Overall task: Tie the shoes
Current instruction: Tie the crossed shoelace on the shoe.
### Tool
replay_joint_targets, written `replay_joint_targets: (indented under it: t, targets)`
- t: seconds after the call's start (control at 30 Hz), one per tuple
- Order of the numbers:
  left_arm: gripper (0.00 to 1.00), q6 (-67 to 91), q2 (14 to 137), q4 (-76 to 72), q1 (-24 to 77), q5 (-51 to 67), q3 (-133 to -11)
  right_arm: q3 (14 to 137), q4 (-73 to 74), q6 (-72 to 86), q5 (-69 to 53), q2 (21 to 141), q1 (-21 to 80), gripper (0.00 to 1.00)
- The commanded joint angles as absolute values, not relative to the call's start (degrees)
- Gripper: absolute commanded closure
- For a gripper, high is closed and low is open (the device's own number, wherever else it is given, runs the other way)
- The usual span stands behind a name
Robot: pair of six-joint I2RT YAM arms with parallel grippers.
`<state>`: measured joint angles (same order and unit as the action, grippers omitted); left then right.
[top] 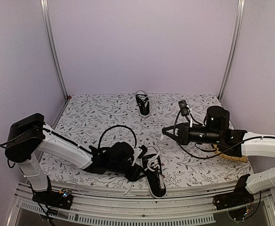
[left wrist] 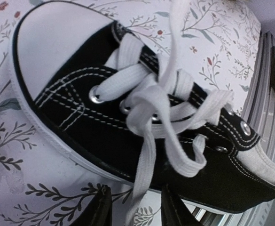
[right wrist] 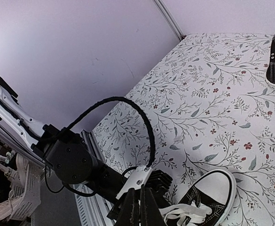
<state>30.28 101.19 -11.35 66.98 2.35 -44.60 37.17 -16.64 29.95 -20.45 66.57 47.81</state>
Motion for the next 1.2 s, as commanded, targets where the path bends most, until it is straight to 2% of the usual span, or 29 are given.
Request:
replay_joint_targets:
  t: [0.0, 0.13, 0.17, 0.37, 0.53, 1.0, 1.1, 1.17]
  targets:
    - [0.72, 30.5, 104.6, -10.6, 68.3, 1.2, -45.9, 37.8, -13.9, 28.2, -18.1, 64.2, 47.2, 0.98]
    - [0.97, 31.4, 105.0, -9.8, 68.8, 0.4, -46.0, 38.1, -11.5, 27.2, -16.3, 62.7, 46.7, 0.98]
    - [1.00, 31.6, 104.4, -9.6, 69.1, -0.2, -45.6, 38.2, -10.5, 27.0, -15.3, 62.2, 46.4, 0.98]
    - [1.00, 34.1, 96.8, -6.6, 69.4, -5.7, -42.0, 41.1, 3.5, 23.8, -2.4, 59.8, 44.1, 0.98]
    - [1.00, 35.7, 91.9, -4.4, 69.5, -6.2, -39.6, 41.3, 10.9, 22.4, 3.1, 56.1, 38.5, 0.98]
    - [1.00, 37.5, 85.7, -2.0, 69.7, -4.9, -34.7, 40.3, 19.7, 21.2, 9.3, 52.5, 28.5, 0.98]
    - [1.00, 37.7, 84.9, -1.7, 69.7, -4.6, -34.2, 39.7, 20.0, 21.6, 6.7, 51.3, 27.0, 0.98]
    - [1.00, 36.9, 84.9, -1.7, 69.7, -4.5, -35.0, 39.3, 18.2, 21.1, 0.4, 50.0, 26.9, 0.98]
